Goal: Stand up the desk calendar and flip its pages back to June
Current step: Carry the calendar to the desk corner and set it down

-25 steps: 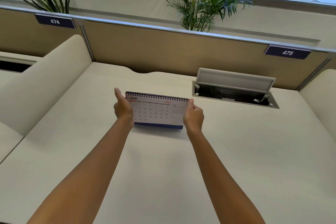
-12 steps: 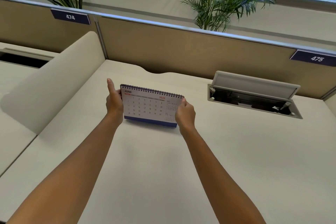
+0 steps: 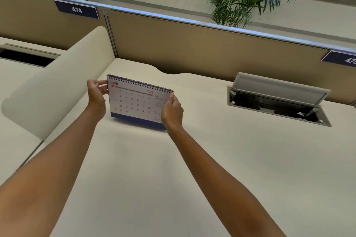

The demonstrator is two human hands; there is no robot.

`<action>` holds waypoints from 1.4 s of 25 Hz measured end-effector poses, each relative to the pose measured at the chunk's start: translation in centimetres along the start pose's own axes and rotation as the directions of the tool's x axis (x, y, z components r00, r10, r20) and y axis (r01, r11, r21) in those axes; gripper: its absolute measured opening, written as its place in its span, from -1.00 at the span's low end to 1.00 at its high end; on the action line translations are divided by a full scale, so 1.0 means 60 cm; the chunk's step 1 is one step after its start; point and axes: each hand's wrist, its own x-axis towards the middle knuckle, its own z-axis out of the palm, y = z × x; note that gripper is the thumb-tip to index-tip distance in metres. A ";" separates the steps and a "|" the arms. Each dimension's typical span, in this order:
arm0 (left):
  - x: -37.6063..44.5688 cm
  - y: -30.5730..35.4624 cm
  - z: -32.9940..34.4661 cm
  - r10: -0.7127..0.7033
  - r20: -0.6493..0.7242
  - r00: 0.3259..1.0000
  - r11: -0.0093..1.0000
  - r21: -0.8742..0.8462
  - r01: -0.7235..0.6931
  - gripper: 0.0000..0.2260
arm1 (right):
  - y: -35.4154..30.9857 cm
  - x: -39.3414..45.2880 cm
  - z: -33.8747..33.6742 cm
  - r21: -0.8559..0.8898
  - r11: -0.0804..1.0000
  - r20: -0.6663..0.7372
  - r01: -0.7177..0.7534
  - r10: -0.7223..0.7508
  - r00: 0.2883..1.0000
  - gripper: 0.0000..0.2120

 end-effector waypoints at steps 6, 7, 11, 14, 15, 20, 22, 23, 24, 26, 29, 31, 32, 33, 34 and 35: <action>0.032 -0.013 -0.035 -0.013 -0.018 1.000 0.999 -0.045 0.012 -0.69 | 0.010 -0.002 0.042 0.060 0.997 0.070 0.047 -0.051 0.996 -0.61; 0.034 -0.013 -0.036 -0.008 -0.021 1.000 0.999 -0.045 0.007 -0.71 | 0.013 -0.002 0.044 0.071 0.996 0.080 0.057 -0.062 0.995 -0.62; 0.045 -0.015 -0.040 0.009 -0.032 0.999 0.999 -0.039 -0.010 -0.74 | 0.018 -0.004 0.049 0.075 0.990 0.107 0.117 -0.125 0.986 -0.67; 0.050 -0.014 -0.036 0.028 -0.033 0.999 0.999 -0.021 -0.029 -0.75 | 0.018 -0.006 0.049 0.061 0.989 0.125 0.132 -0.139 0.982 -0.66; 0.050 -0.013 -0.034 0.032 -0.040 0.999 0.999 -0.012 -0.033 -0.75 | 0.018 -0.007 0.048 0.059 0.989 0.127 0.138 -0.144 0.981 -0.65; 0.038 -0.023 -0.021 0.103 -0.074 0.992 0.995 0.027 -0.101 -0.88 | 0.024 -0.012 0.052 0.051 0.988 0.112 0.145 -0.150 0.982 -0.63; 0.032 -0.025 -0.014 0.142 -0.073 0.987 0.987 0.080 -0.137 -0.81 | 0.024 -0.012 0.055 0.025 0.993 0.107 0.112 -0.114 0.988 -0.56; 0.031 -0.026 -0.014 0.157 -0.078 0.985 0.982 0.118 -0.147 -0.73 | 0.024 -0.010 0.056 0.002 0.996 0.105 0.085 -0.085 0.991 -0.50; 0.031 -0.028 -0.014 0.170 -0.081 0.982 0.975 0.160 -0.155 -0.65 | 0.024 -0.008 0.054 -0.017 0.998 0.103 0.057 -0.055 0.993 -0.45; 0.028 -0.028 -0.014 0.175 -0.099 0.980 0.950 0.279 -0.142 -0.50 | 0.027 -0.003 0.048 -0.035 0.999 0.097 0.032 -0.029 0.995 -0.40; 0.013 -0.039 -0.007 0.289 -0.159 0.944 0.855 0.486 -0.180 -0.45 | 0.038 0.002 0.031 -0.123 0.992 0.047 0.042 -0.036 0.998 -0.40; -0.012 -0.056 0.003 0.418 -0.132 0.899 0.757 0.598 -0.264 -0.43 | 0.054 0.003 0.013 -0.209 0.975 -0.003 0.078 -0.081 0.997 -0.44; -0.024 -0.070 0.004 0.478 -0.100 0.872 0.695 0.650 -0.306 -0.43 | 0.063 0.002 0.000 -0.245 0.962 -0.023 0.124 -0.134 0.991 -0.46; -0.041 -0.081 0.004 0.532 -0.054 0.845 0.626 0.698 -0.349 -0.44 | 0.074 -0.001 -0.014 -0.301 0.935 -0.043 0.190 -0.212 0.976 -0.47; -0.057 -0.092 0.005 0.578 -0.006 0.816 0.558 0.732 -0.390 -0.45 | 0.087 -0.002 -0.032 -0.353 0.901 -0.048 0.252 -0.286 0.957 -0.49; -0.075 -0.104 0.009 0.609 0.043 0.792 0.497 0.757 -0.424 -0.45 | 0.102 -0.006 -0.048 -0.409 0.863 -0.041 0.297 -0.342 0.939 -0.50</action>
